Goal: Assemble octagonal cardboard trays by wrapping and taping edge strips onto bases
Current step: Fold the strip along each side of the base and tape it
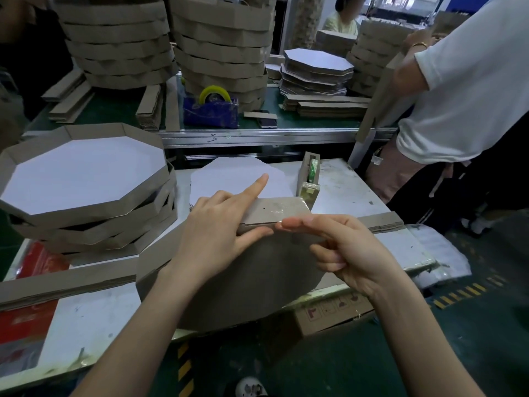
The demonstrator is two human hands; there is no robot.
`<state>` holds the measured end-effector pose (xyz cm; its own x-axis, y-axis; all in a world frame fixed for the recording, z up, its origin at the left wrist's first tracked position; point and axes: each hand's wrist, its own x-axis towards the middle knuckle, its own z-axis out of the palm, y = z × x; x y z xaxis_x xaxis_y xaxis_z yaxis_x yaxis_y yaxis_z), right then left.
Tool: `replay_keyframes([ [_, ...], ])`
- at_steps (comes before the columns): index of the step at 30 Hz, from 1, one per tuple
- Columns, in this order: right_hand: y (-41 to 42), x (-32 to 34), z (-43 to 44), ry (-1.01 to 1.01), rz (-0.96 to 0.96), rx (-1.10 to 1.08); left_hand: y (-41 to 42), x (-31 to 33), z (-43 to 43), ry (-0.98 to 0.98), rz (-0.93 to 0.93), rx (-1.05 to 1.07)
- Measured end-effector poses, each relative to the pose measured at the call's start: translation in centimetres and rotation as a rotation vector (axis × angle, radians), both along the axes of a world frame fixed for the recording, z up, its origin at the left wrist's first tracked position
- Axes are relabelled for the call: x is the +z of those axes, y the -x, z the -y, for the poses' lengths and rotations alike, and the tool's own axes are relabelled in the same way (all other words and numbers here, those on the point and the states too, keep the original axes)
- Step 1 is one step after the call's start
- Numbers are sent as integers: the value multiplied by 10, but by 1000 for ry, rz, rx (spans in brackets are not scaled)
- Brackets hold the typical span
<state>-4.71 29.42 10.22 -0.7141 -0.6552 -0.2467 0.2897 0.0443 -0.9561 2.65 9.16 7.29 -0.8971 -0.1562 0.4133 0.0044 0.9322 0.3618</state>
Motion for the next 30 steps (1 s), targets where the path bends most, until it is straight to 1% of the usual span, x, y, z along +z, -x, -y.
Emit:
replay_keyframes([
  [2, -1, -2, -1, 2, 7, 4, -1, 1, -1, 41, -34, -29],
  [4, -1, -3, 0, 1, 13, 6, -1, 2, 0, 109, 2, -50],
  [6, -1, -5, 1, -4, 13, 7, 0, 3, 1, 126, 44, -57],
  [11, 3, -10, 3, -39, -6, -4, 4, 0, 2, 176, 48, -44],
  [14, 6, -16, 5, -50, 18, -47, 6, -1, 1, 182, 56, -29],
  [18, 6, -27, 15, -4, 125, -158, 7, -1, -2, 167, 63, -11],
  [22, 0, -41, 22, -30, 143, -234, 11, -1, -5, 165, 100, -19],
  [27, 1, -54, 15, -59, 155, -199, 14, -1, -10, 162, 128, -46],
  [30, 6, -59, 13, -21, 254, -205, 17, -3, -13, 150, 129, -36],
])
